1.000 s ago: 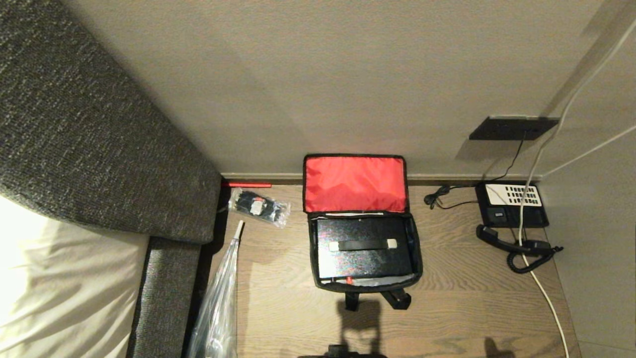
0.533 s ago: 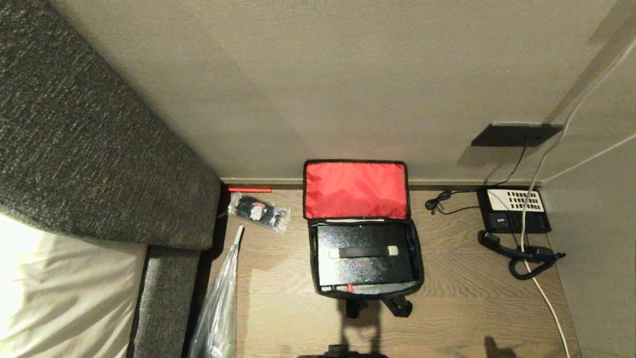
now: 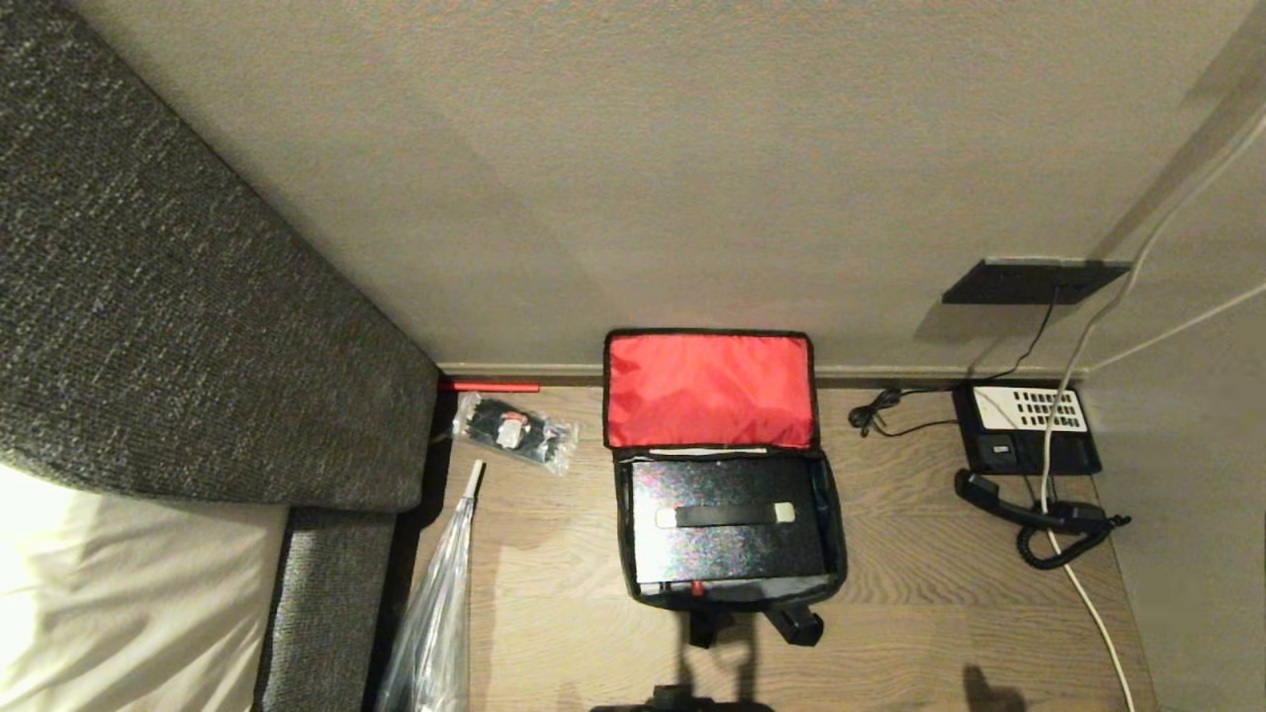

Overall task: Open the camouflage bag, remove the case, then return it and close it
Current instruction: Close the top of the storage box

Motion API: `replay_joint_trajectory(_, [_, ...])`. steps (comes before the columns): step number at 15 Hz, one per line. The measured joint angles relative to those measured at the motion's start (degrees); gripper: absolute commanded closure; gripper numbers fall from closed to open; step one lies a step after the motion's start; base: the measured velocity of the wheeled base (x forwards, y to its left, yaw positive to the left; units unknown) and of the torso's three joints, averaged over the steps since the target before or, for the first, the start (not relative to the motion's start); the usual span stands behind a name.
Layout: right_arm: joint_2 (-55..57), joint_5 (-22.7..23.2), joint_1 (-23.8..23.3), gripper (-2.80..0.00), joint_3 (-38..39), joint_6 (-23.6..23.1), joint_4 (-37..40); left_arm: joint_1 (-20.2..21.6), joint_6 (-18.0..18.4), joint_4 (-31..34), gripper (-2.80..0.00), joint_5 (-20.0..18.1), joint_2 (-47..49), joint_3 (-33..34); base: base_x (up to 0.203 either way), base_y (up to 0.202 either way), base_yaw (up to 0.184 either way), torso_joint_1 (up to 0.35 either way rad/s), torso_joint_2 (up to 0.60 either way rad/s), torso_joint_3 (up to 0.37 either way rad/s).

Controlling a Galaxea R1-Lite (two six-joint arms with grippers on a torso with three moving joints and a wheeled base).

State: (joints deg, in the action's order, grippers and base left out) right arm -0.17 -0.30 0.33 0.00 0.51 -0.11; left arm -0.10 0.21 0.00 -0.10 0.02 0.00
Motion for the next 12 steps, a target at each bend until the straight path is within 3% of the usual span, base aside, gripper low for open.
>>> replay_joint_trajectory(12, [0.0, 0.0, 0.0, 0.0, 0.0, 0.0, 0.0, 0.0, -0.2, -0.1, 0.0, 0.1, 0.0, 0.0, 0.0, 0.0, 0.0, 0.002, 0.0, -0.176])
